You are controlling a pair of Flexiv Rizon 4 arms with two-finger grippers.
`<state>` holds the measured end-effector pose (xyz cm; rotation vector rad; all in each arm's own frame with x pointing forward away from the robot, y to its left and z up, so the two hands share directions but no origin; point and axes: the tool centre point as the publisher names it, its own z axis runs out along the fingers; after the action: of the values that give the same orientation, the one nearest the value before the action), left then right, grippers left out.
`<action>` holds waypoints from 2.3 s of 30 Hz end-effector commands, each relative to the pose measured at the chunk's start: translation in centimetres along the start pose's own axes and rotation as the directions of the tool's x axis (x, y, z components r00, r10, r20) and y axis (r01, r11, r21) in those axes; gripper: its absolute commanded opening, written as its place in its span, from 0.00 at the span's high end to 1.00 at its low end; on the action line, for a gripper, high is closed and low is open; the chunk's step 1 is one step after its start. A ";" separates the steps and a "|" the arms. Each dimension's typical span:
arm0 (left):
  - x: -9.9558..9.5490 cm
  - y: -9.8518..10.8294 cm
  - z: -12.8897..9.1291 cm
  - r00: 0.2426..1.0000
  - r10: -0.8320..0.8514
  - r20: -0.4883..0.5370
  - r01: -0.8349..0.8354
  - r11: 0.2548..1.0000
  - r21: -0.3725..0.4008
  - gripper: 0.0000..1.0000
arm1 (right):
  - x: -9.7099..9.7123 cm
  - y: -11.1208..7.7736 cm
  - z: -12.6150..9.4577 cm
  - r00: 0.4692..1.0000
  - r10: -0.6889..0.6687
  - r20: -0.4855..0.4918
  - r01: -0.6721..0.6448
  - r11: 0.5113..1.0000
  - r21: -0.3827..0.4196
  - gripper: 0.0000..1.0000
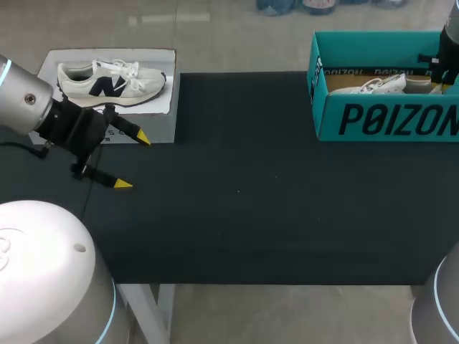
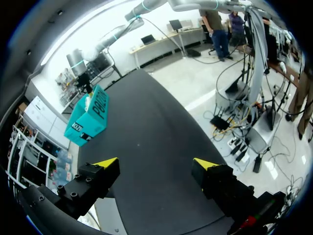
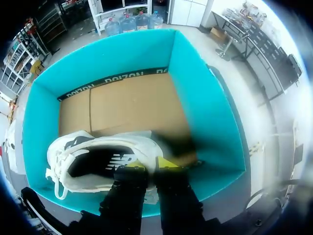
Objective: Take the shoe out of the shoebox, open the shoe tongue, remove and reinsert the insole, then place the shoe into the shoebox
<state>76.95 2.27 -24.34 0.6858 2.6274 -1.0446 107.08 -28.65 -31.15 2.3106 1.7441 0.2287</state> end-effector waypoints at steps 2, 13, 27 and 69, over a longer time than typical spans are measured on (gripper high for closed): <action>-0.1 0.0 0.0 1.000 0.000 -0.004 0.000 1.000 -0.003 0.00 | -0.3 0.1 1.7 1.000 0.004 -0.014 -0.004 1.000 0.003 1.00; -0.1 0.0 0.0 1.000 0.000 -0.004 0.000 1.000 -0.003 0.00 | -0.7 -0.3 2.9 1.000 -0.017 -0.003 0.017 1.000 -0.017 1.00; -0.1 0.0 0.0 1.000 0.000 -0.004 0.000 1.000 -0.003 0.00 | -0.3 -0.2 -2.0 0.999 -0.016 -0.030 0.014 0.997 -0.074 0.00; -2.7 8.0 -6.1 0.876 0.418 -0.243 -0.464 0.867 -0.183 0.00 | 2.6 -5.3 -14.7 0.990 -0.116 -0.077 0.124 0.986 0.110 0.00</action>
<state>81.13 7.83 -23.85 0.9665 2.5498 -0.7163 99.07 -23.41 -18.63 2.2904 1.9751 0.1951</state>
